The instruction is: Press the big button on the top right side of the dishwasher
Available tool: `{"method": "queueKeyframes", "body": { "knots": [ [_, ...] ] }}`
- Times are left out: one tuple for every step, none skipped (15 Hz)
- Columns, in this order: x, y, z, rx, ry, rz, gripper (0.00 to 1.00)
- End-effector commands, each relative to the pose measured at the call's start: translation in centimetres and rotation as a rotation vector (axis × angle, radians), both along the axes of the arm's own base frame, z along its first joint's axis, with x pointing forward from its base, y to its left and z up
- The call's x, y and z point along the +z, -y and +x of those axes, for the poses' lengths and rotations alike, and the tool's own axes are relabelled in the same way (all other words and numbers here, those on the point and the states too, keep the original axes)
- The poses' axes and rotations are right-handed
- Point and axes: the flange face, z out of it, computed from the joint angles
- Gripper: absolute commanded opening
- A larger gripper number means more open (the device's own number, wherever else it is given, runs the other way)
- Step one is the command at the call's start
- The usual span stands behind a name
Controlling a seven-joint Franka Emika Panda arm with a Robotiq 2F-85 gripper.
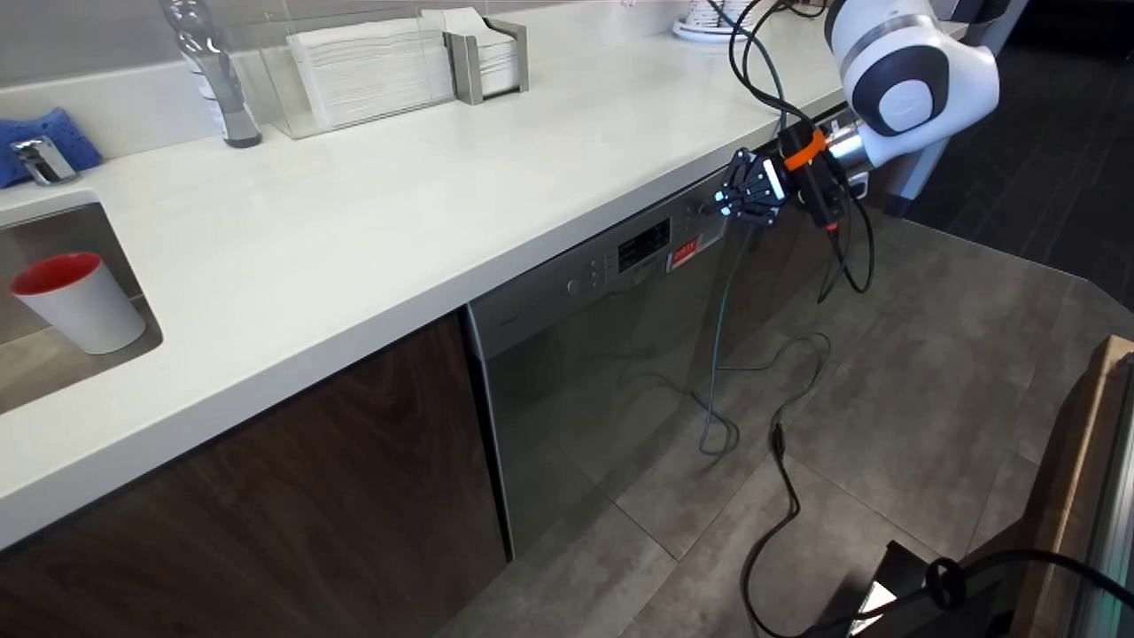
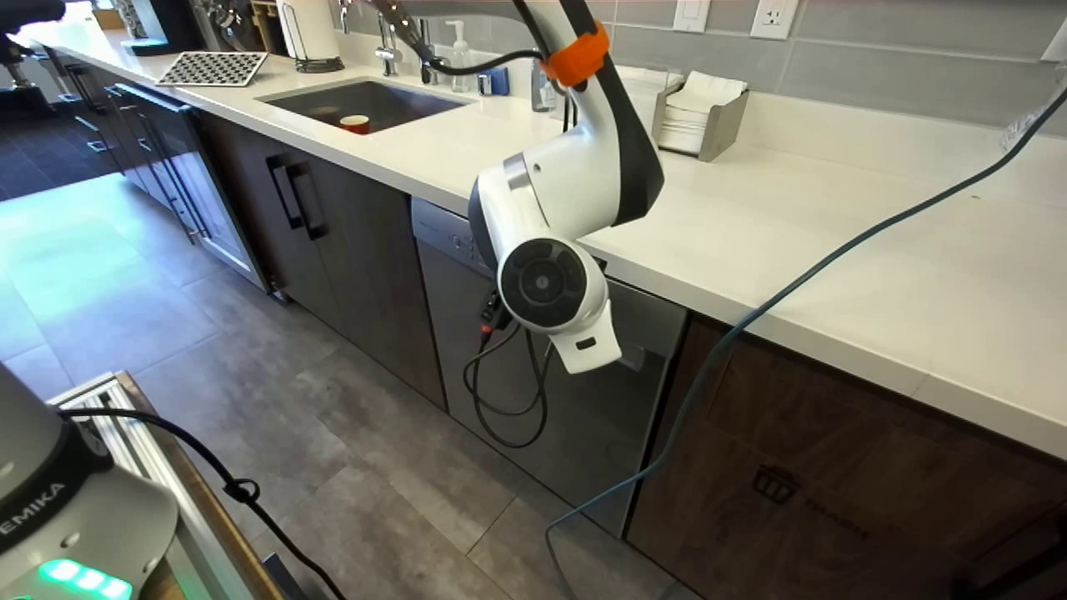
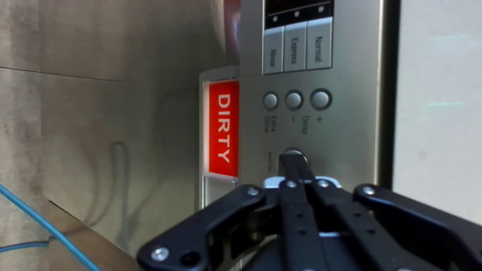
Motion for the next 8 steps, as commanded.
{"method": "queueKeyframes", "body": {
  "knots": [
    [-0.17, 0.14, 1.28, -0.02, 0.061, 0.009, 0.0],
    [-0.19, 0.15, 1.28, -0.022, 0.064, 0.009, 0.0],
    [-0.18, 0.17, 1.29, -0.025, 0.068, 0.01, 0.0],
    [-0.13, 0.18, 1.33, -0.028, 0.076, 0.012, 0.0],
    [-0.17, 0.19, 1.34, -0.03, 0.078, 0.014, 0.0],
    [-0.24, 0.18, 1.36, -0.032, 0.079, 0.015, 0.0],
    [-0.31, 0.19, 1.38, -0.033, 0.079, 0.015, 0.0],
    [-0.36, 0.18, 1.38, -0.035, 0.079, 0.015, 0.0]
  ]
}}
